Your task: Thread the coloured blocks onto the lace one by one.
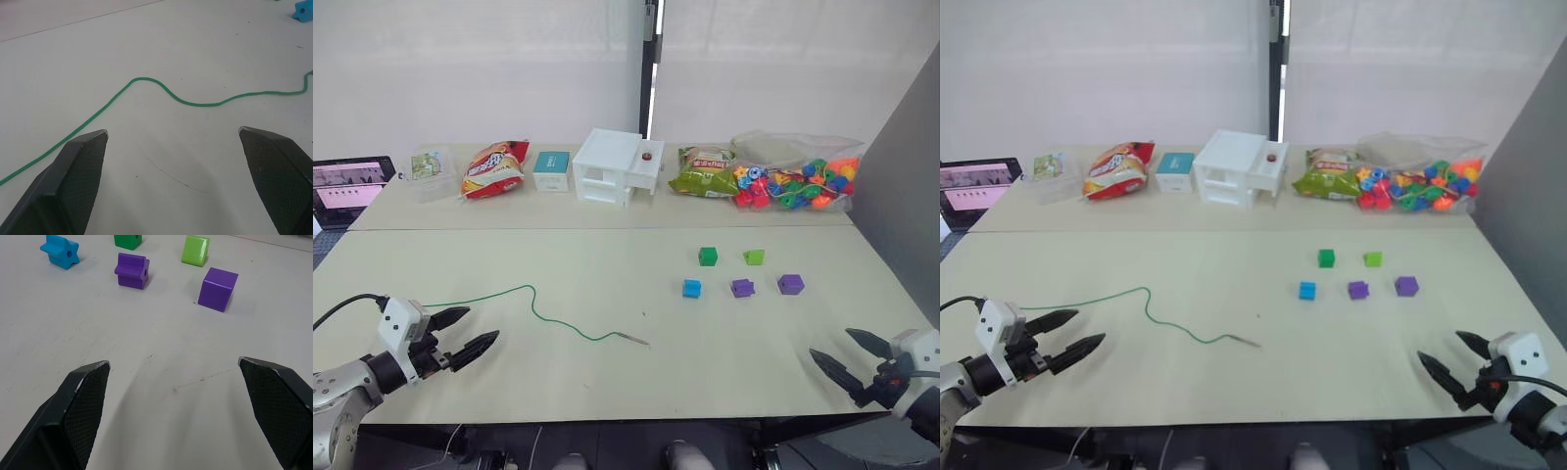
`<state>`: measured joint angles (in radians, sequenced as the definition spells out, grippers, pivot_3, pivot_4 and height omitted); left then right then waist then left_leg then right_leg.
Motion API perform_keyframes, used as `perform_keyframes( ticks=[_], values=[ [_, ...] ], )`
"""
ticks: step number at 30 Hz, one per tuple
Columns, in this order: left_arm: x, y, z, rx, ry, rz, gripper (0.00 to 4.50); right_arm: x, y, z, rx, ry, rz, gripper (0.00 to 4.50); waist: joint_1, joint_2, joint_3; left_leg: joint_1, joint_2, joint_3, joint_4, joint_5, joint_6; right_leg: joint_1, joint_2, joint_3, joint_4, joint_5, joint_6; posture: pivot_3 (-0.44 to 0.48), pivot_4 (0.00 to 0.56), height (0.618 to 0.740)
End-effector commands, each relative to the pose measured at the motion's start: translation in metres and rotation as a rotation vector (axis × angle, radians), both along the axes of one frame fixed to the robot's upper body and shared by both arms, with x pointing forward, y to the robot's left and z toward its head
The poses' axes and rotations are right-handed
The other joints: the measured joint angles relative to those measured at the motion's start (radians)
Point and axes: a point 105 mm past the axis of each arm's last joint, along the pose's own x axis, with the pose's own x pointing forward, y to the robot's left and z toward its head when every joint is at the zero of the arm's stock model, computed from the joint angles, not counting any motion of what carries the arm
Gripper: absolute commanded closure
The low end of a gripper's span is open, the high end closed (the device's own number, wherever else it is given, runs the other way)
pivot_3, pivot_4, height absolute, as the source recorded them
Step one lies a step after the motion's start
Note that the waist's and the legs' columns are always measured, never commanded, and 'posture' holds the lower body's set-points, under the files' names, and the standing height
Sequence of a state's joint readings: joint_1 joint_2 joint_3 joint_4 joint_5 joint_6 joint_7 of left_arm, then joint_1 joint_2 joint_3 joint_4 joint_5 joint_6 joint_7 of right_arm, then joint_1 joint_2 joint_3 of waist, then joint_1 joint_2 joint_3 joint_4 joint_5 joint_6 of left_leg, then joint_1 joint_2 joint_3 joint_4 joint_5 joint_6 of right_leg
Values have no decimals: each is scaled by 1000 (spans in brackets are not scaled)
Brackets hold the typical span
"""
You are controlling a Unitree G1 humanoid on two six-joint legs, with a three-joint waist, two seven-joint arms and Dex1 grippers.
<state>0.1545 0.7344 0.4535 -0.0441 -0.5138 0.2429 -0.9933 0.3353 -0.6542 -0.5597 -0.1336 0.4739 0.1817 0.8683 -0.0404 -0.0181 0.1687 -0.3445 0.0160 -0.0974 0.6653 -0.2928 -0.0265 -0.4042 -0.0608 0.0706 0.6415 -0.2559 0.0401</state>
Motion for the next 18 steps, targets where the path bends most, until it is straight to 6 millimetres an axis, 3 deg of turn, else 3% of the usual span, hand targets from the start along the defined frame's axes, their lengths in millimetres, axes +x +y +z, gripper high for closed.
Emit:
perform_keyframes(
  ticks=[1, 5, 10, 14, 18],
  values=[
    [3, -5, 13, 11, -50, -20, 0, 2, 3, 8, -6, -37, 19, 66, 0, 0, 0, 0, 0, 0, 0, 0, 0, 0, 0, 0, 0, 0, 0, 0, 150, 740],
    [10, -38, 23, -25, -64, -163, 0, 11, 23, 14, 14, -43, 134, 66, 2, 0, 0, 0, 0, 0, 0, 0, 0, 0, 0, 0, 0, 0, 0, 0, 150, 740],
    [21, -96, 32, -45, -54, -423, 0, 24, 54, 28, 7, -41, 331, 66, 2, 0, 0, 0, 0, 0, 0, 0, 0, 1, 0, 0, 1, 0, 0, 0, 150, 740],
    [22, -131, 25, 0, 18, -612, 0, 26, 81, 36, -23, -9, 482, 66, 0, 0, 0, 0, -1, 0, 0, 0, 0, 0, 0, 0, 1, 0, 0, 0, 150, 740],
    [26, -151, 14, 113, 69, -769, 0, 24, 104, 38, -53, 24, 591, 66, 0, 0, 0, -1, -1, -1, 0, 0, 0, 0, 0, 0, 1, 0, 0, 0, 150, 740]
  ],
)
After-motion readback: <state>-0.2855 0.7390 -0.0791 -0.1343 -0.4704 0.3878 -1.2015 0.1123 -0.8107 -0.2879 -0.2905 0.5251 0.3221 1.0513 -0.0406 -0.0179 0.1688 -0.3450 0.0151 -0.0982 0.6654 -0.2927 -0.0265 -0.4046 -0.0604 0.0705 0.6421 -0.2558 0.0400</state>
